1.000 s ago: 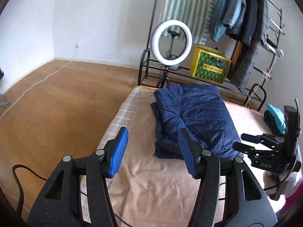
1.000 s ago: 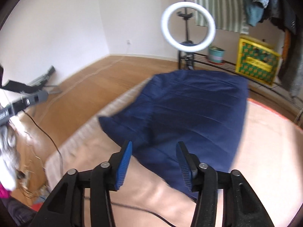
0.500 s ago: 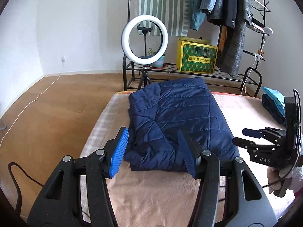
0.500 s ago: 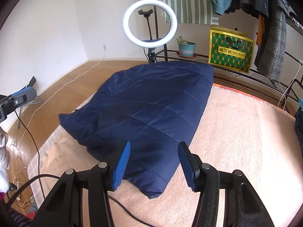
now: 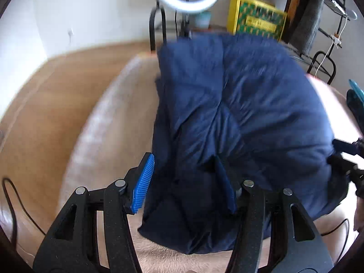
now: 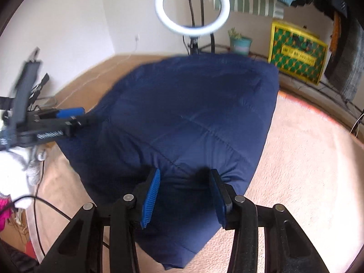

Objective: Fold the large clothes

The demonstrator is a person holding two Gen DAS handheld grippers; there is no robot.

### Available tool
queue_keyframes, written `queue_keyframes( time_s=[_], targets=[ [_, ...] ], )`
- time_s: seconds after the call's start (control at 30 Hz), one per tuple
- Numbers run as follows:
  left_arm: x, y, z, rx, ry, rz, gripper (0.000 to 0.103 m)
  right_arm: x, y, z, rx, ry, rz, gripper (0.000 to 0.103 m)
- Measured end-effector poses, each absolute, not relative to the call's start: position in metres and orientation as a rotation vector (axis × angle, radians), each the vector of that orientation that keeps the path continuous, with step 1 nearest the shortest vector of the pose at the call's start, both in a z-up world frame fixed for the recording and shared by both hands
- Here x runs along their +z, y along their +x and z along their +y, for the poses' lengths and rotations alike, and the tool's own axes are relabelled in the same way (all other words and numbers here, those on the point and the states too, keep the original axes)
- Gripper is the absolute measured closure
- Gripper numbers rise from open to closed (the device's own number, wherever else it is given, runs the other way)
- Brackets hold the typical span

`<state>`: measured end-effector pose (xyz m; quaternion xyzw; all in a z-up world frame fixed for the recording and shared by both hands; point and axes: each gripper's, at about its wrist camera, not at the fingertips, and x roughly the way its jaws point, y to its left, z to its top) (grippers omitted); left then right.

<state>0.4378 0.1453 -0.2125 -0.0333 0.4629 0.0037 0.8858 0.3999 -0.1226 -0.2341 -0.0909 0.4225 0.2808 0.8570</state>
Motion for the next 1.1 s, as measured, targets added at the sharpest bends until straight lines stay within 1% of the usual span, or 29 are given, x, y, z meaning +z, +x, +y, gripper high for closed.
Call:
queue_keyframes(
  time_s=[0.07, 0.17, 0.23, 0.27, 0.33, 0.43, 0.53, 0.6, 0.77, 0.87, 0.93, 1.07, 1.1],
  targets=[
    [-0.222, 0.435, 0.153, 0.008, -0.125, 0.962, 0.038, -0.234, 0.397, -0.120, 0.608, -0.238, 0.887, 0.059],
    [-0.220, 0.431, 0.156, 0.006, -0.148, 0.950, 0.038, -0.223, 0.401, -0.125, 0.672, -0.224, 0.909, 0.060],
    [-0.212, 0.427, 0.158, 0.002, -0.157, 0.923, 0.038, -0.205, 0.409, -0.137, 0.708, -0.175, 0.868, 0.061],
    [-0.205, 0.425, 0.161, 0.000, -0.169, 0.905, 0.038, -0.193, 0.418, -0.144, 0.699, -0.164, 0.823, 0.061],
    [-0.192, 0.425, 0.165, 0.006, -0.196, 0.857, 0.038, -0.179, 0.440, -0.152, 0.647, -0.156, 0.764, 0.056],
    [-0.178, 0.433, 0.166, -0.008, -0.187, 0.814, 0.038, -0.171, 0.487, -0.160, 0.578, -0.103, 0.730, 0.055],
    [-0.170, 0.446, 0.163, -0.031, -0.137, 0.804, 0.038, -0.174, 0.535, -0.160, 0.547, -0.059, 0.723, 0.055],
    [-0.174, 0.455, 0.161, -0.048, -0.115, 0.825, 0.038, -0.181, 0.562, -0.150, 0.541, -0.061, 0.728, 0.055],
    [-0.206, 0.465, 0.158, -0.077, -0.048, 0.897, 0.038, -0.212, 0.616, -0.123, 0.505, -0.059, 0.802, 0.055],
    [-0.220, 0.465, 0.159, -0.097, -0.042, 0.914, 0.037, -0.234, 0.632, -0.116, 0.478, -0.100, 0.855, 0.052],
    [-0.221, 0.468, 0.165, -0.115, -0.076, 0.931, 0.035, -0.243, 0.633, -0.111, 0.467, -0.133, 0.851, 0.049],
    [-0.215, 0.477, 0.186, -0.199, -0.191, 0.974, 0.035, -0.232, 0.626, -0.114, 0.450, -0.161, 0.841, 0.049],
    [-0.212, 0.479, 0.192, -0.220, -0.229, 0.979, 0.034, -0.226, 0.624, -0.118, 0.449, -0.145, 0.836, 0.047]
  ],
)
